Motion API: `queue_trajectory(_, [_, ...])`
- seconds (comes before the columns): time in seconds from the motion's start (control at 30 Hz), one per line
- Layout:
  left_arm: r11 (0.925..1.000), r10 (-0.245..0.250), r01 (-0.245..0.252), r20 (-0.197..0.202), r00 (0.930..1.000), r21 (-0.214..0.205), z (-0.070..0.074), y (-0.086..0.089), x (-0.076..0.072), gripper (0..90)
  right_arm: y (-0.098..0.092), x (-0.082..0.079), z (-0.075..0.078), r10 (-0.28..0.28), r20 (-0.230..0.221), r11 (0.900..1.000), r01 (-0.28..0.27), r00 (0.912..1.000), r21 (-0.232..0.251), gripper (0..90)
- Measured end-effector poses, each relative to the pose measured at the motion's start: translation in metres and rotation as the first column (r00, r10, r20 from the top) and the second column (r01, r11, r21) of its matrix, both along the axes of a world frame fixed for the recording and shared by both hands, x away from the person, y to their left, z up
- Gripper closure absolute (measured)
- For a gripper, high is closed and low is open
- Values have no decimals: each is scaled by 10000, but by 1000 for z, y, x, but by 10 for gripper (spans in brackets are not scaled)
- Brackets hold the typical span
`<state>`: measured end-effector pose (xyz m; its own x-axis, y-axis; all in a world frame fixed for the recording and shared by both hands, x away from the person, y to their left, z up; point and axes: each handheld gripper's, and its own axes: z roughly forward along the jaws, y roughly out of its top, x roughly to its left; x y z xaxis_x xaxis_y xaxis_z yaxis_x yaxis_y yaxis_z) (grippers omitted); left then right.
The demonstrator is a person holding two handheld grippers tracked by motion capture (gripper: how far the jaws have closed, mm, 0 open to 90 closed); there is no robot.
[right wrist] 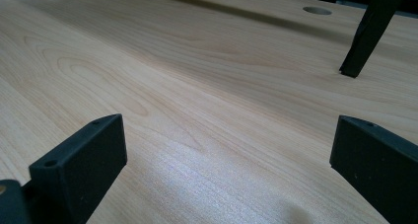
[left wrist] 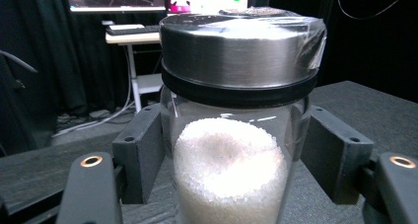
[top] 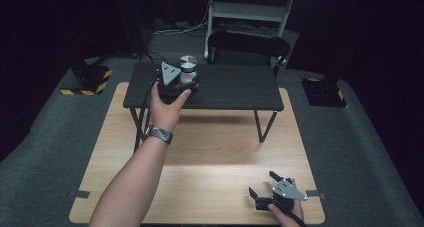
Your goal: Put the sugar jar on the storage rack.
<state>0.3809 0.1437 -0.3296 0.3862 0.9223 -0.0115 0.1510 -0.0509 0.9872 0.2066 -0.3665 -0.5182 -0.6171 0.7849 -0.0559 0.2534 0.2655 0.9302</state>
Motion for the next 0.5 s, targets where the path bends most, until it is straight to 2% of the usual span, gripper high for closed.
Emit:
queue_trajectory(0.17, [9999,39,-40,92,9999,116,-3,-3,0,306,0,0,0,0,-3,10000,0,10000,-2,6])
queue_trajectory(0.5, [9999,71,-74,256,9996,96,-8,-4,-1,303,0,0,0,-3,0,10000,3,10000,10,6])
